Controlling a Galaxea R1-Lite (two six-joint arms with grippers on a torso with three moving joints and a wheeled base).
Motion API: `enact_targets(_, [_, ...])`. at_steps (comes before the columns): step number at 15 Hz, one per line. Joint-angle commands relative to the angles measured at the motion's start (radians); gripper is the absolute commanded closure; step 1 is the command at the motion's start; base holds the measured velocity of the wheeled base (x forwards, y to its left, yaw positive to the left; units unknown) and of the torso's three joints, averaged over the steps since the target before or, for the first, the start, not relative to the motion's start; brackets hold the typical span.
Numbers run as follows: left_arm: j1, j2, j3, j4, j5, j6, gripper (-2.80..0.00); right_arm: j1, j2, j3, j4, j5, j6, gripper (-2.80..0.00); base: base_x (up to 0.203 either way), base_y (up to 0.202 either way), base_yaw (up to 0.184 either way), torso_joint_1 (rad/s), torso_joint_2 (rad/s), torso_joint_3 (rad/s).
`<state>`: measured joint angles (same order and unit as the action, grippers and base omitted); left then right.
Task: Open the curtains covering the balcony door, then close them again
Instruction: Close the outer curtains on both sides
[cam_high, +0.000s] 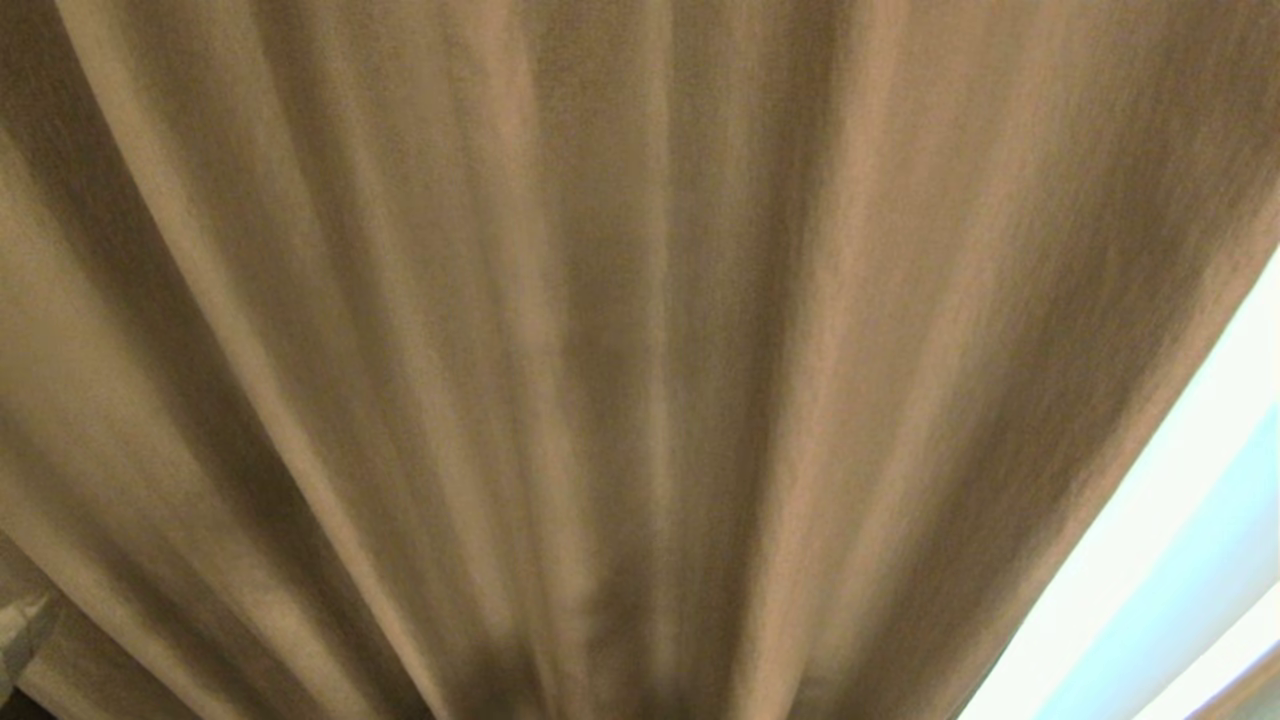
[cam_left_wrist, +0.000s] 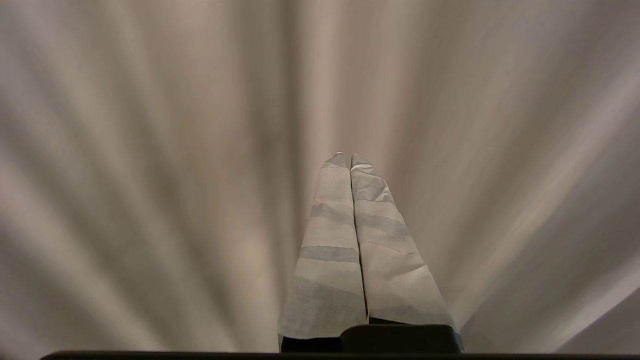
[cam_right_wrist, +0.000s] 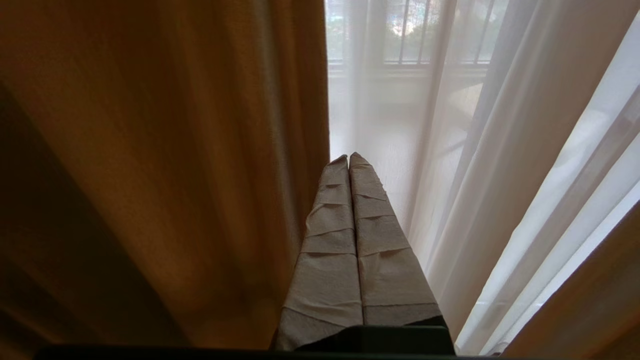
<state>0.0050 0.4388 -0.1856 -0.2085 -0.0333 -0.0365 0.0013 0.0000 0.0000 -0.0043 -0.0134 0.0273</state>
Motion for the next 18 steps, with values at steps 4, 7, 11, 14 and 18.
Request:
enact_targets(4, [0.008, -0.294, 0.182, 0.18, 0.004, 0.075, 0.0, 0.0, 0.0, 0.0, 0.0, 0.0, 0.0, 0.0, 0.0, 0.0, 0.0, 0.0, 0.0, 0.0])
enact_targets(7, [-0.003, -0.432, 0.178, 0.231, 0.012, 0.045, 0.0, 0.0, 0.0, 0.0, 0.001, 0.0, 0.0, 0.0, 0.0, 0.0, 0.0, 0.0, 0.0, 0.0])
enact_targets(11, [-0.005, -0.439, 0.184, 0.21, 0.016, 0.035, 0.0, 0.0, 0.0, 0.0, 0.0, 0.0, -0.001, 0.0, 0.0, 0.0, 0.0, 0.0, 0.0, 0.0])
enact_targets(14, [-0.005, -0.439, 0.184, 0.21, 0.016, 0.035, 0.0, 0.0, 0.0, 0.0, 0.0, 0.0, -0.001, 0.0, 0.0, 0.0, 0.0, 0.0, 0.0, 0.0])
enact_targets(18, [-0.005, -0.439, 0.184, 0.209, 0.016, 0.035, 0.0, 0.0, 0.0, 0.0, 0.0, 0.0, 0.0, 0.0, 0.0, 0.0, 0.0, 0.0, 0.0, 0.0])
